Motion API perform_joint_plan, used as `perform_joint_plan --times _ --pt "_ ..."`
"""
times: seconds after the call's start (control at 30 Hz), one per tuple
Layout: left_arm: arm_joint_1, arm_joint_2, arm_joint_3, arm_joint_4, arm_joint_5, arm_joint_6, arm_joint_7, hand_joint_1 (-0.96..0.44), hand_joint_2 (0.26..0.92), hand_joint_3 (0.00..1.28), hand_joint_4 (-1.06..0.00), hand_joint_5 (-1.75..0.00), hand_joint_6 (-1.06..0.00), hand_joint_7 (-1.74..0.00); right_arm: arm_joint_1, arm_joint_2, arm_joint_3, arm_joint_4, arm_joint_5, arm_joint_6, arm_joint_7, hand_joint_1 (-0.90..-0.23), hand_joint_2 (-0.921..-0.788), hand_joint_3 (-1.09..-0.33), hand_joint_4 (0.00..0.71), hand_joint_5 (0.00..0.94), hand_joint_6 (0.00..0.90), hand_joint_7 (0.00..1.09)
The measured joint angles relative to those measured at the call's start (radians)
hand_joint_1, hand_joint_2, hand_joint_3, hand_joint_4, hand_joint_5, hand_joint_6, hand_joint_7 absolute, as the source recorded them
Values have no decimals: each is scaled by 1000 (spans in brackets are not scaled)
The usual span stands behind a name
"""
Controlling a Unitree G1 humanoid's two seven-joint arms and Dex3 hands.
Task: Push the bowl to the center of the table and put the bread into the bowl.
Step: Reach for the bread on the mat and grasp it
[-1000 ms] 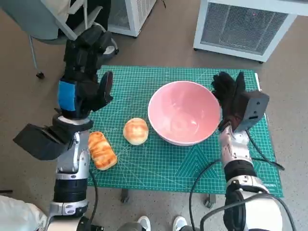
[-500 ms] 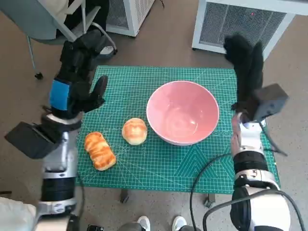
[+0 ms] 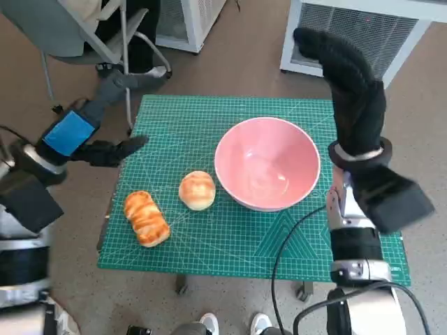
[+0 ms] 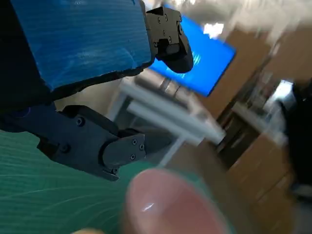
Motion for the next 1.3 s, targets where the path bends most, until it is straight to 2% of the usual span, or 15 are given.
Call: perform_joint_plan --times 0.13,0.23,0.37,0.57,0.77,1.07,1.3 --pt "-1 51 -28 22 19 -36 -63 -208 847 88 -305 -111 -200 -508 33 -6 14 -84 0 28 1 -607 -921 -712 313 17 66 630" --pt "0 84 -49 28 32 -55 -109 -219 853 43 -339 -49 -256 -419 52 -11 19 -130 0 46 1 -617 -921 -709 307 13 59 630" --pt "1 122 -75 46 46 -111 -155 -243 852 13 -370 -14 -328 -299 66 -13 23 -166 1 64 1 -625 -921 -706 305 10 55 631" --pt "1 167 -112 72 77 -172 -210 -240 834 2 -386 -4 -375 -203 73 -13 25 -185 2 80 1 -628 -921 -704 304 9 54 633" --pt "11 187 -138 94 78 -178 -253 -151 789 2 -368 -1 -389 -162 74 -9 26 -184 6 85 0 -627 -921 -704 304 9 52 636" --pt "41 188 -184 135 132 -179 -264 -79 769 0 -353 -1 -406 -127 74 -7 24 -173 5 89 -3 -619 -921 -704 305 8 50 640" --pt "54 186 -220 165 230 -232 -212 -61 762 0 -360 -2 -447 -77 74 -7 20 -170 2 90 -8 -619 -921 -704 306 7 49 642"
